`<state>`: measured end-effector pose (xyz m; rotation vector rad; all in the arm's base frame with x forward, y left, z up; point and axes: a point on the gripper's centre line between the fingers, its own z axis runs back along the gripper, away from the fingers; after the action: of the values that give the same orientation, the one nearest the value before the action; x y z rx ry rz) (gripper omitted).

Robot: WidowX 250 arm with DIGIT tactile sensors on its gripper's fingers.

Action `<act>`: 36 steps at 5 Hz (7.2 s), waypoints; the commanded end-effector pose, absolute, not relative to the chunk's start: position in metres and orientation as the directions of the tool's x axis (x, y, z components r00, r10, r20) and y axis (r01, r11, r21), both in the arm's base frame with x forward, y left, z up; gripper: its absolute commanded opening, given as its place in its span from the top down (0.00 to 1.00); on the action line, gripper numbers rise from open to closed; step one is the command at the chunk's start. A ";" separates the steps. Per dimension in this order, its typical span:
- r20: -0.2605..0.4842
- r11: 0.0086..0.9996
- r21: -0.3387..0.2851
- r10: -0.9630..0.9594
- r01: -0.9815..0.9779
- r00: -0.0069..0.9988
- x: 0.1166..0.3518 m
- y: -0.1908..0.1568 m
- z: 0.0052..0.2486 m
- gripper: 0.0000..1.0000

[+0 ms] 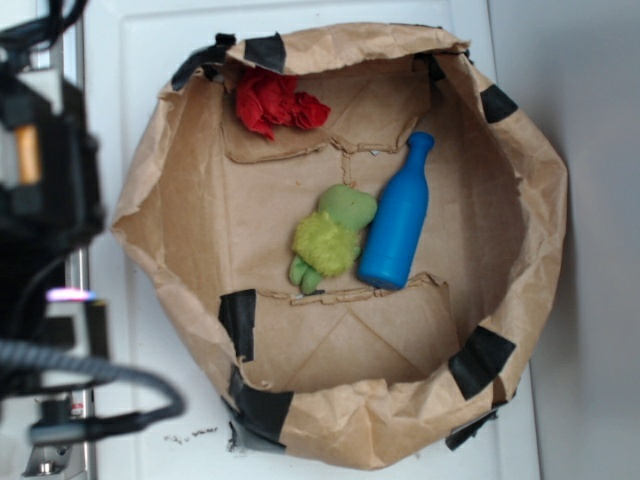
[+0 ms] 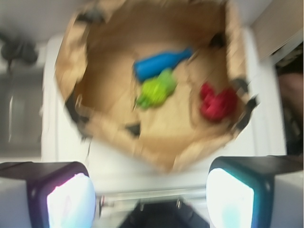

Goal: Grab the red paper.

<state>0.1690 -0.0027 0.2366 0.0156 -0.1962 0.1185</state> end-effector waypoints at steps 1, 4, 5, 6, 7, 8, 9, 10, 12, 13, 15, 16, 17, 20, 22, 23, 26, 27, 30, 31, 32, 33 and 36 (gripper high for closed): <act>0.237 0.989 -0.003 0.142 -0.145 0.961 0.173 0.002 0.248 0.00; 0.250 0.970 0.003 0.237 -0.245 0.939 0.195 -0.005 0.245 0.00; 0.261 0.923 0.005 0.369 -0.384 0.892 0.216 -0.010 0.243 0.00; 0.262 0.850 0.015 0.505 -0.527 0.822 0.207 -0.018 0.233 0.00; 0.315 0.707 -0.001 0.672 -0.708 0.670 0.210 -0.019 0.215 0.00; 0.337 0.684 -0.078 0.703 -0.725 0.626 0.222 -0.013 0.194 0.00; 0.319 0.652 -0.139 0.742 -0.746 0.589 0.244 -0.002 0.182 0.00; 0.302 0.621 -0.158 0.770 -0.768 0.561 0.257 0.014 0.168 0.00; 0.295 0.499 -0.069 0.837 -0.864 0.460 0.254 0.017 0.134 0.00; 0.264 0.419 0.009 0.875 -0.908 0.407 0.240 0.015 0.119 0.00; 0.303 0.339 0.056 0.891 -0.939 0.339 0.181 0.014 0.090 0.00; 0.264 0.408 0.011 0.879 -0.913 0.396 0.159 0.016 0.081 0.00; 0.264 0.408 0.011 0.879 -0.913 0.396 0.159 0.016 0.081 0.00; 0.264 0.408 0.011 0.879 -0.913 0.396 0.159 0.016 0.081 0.00; 0.245 0.235 -0.003 0.943 -0.972 0.227 0.202 0.029 0.090 0.00; 0.219 0.221 -0.036 0.953 -0.975 0.208 0.206 0.023 0.102 0.00; 0.184 0.178 -0.077 0.970 -0.981 0.162 0.216 0.009 0.104 0.00; 0.180 0.161 -0.072 0.973 -0.984 0.145 0.229 0.007 0.100 0.00; 0.189 0.125 -0.063 0.976 -0.990 0.111 0.240 0.015 0.094 0.00; 0.201 0.123 -0.063 0.974 -0.990 0.108 0.238 0.018 0.093 0.00; 0.265 0.090 -0.057 0.962 -0.994 0.072 0.232 0.031 0.090 0.00; 0.366 0.048 -0.045 0.930 -0.998 0.029 0.225 0.048 0.085 0.00; 0.345 0.053 -0.073 0.938 -0.996 0.024 0.237 0.077 0.085 0.00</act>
<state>0.2339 0.0686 0.0732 0.2415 -0.2978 1.4872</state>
